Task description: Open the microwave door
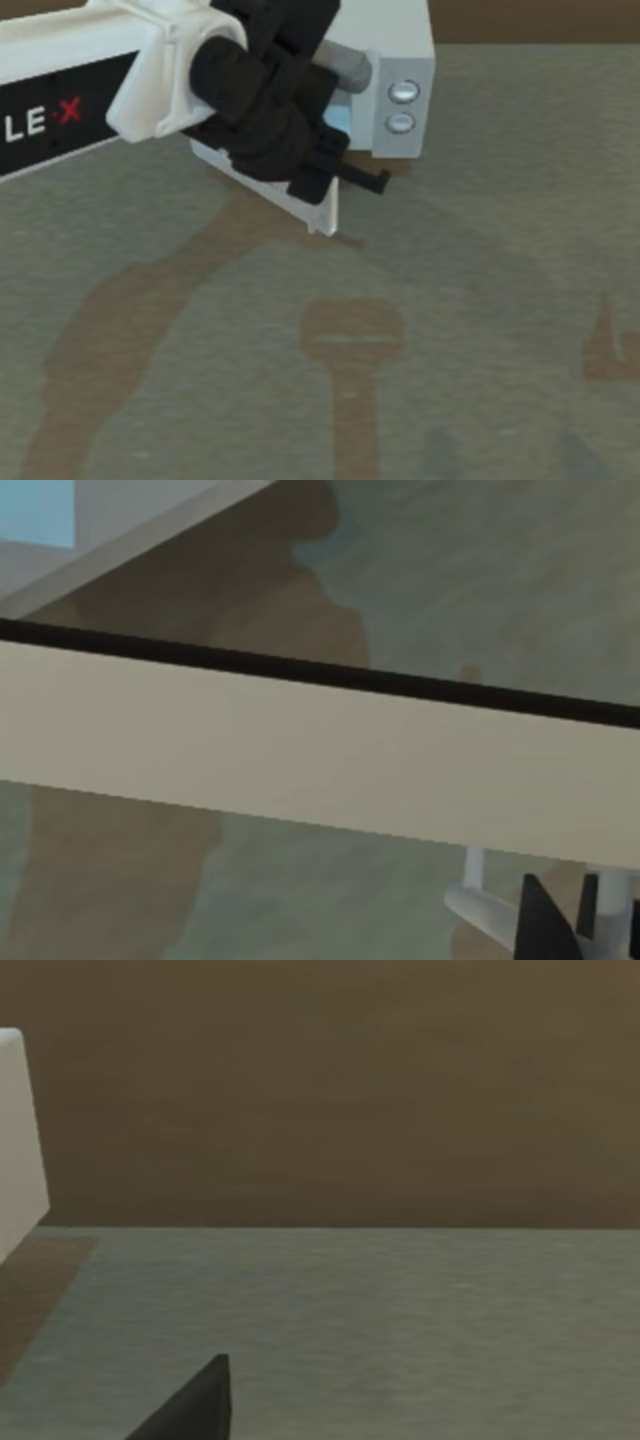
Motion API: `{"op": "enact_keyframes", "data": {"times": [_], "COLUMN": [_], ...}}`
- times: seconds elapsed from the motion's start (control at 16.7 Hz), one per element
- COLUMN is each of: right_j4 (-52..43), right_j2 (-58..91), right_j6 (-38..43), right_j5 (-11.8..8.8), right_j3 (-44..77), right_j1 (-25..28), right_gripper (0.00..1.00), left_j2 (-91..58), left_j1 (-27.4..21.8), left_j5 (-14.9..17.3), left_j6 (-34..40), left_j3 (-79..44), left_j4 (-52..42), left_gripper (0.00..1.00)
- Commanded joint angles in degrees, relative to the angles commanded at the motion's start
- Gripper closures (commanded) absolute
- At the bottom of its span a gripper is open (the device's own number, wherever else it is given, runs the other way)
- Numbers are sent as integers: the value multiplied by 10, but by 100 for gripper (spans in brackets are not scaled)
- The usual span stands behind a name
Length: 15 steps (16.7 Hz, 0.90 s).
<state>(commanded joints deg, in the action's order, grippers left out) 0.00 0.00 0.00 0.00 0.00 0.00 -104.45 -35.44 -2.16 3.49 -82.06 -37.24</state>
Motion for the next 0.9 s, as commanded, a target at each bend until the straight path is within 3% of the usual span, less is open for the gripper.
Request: {"op": "enact_keyframes", "data": {"times": [0.48,0.9], "right_j4": [0,0], "right_j2": [0,0], "right_j6": [0,0], "right_j5": [0,0], "right_j3": [0,0], "right_j1": [0,0], "right_gripper": [0,0], "left_j2": [2,35], "left_j1": [-3,21], "left_j5": [5,39], "left_j6": [1,-67], "left_j3": [0,43], "left_j4": [0,8], "left_gripper": [100,100]}}
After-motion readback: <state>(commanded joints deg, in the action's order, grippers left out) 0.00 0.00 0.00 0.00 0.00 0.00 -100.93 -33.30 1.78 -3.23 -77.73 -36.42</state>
